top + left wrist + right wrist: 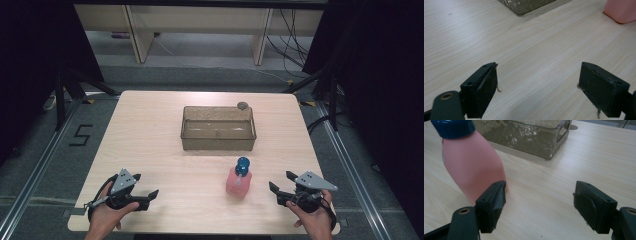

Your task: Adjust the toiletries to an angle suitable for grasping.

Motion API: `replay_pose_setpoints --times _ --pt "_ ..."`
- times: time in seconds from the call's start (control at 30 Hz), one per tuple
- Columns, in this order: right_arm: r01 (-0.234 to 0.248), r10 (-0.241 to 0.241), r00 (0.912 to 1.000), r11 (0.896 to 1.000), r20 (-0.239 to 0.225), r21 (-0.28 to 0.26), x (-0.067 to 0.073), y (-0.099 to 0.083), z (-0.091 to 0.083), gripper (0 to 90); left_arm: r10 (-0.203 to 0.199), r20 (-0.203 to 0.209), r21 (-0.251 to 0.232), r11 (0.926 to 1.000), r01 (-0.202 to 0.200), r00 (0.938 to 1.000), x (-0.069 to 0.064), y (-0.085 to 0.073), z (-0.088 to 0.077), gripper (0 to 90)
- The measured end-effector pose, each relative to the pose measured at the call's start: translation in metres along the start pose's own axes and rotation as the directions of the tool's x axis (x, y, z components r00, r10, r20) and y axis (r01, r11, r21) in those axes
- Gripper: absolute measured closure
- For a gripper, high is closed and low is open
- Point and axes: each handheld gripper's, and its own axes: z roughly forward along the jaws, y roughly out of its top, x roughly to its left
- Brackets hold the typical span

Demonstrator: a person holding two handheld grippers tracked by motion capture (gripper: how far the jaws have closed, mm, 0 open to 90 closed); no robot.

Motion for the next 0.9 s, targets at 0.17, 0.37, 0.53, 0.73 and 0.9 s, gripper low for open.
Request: replay_pose_setpoints --times 0.17,0.37,0.53,0.73,0.9 --pt "0.009 -0.01 0.9996 0.999 -0.028 -0.039 0.001 0.002 0.0 26.9 0.021 -0.004 0.02 0.9996 -0.021 0.9998 0.002 0.0 -0.001 15.0" --pt "0.042 -0.044 0.9984 0.997 -0.036 -0.061 0.01 0.007 -0.002 27.6 0.004 0.001 0.001 1.0 -0.004 1.0 0.0 0.0 0.0 15.1" --pt "0.04 -0.043 0.998 0.997 -0.046 -0.064 0.014 0.008 -0.001 27.7 0.003 0.001 0.001 1.0 -0.003 1.0 0.0 0.0 0.0 15.1" --pt "0.044 -0.048 0.9972 0.996 -0.056 -0.076 0.014 0.008 0.0 27.9 -0.013 0.005 0.001 0.9999 0.013 0.9999 0.001 0.001 0.001 15.1" --pt "0.039 -0.044 0.9969 0.996 -0.064 -0.076 0.012 0.007 0.002 28.0 -0.018 0.01 0.006 0.9998 0.018 0.9998 0.001 0.001 0.003 15.1"
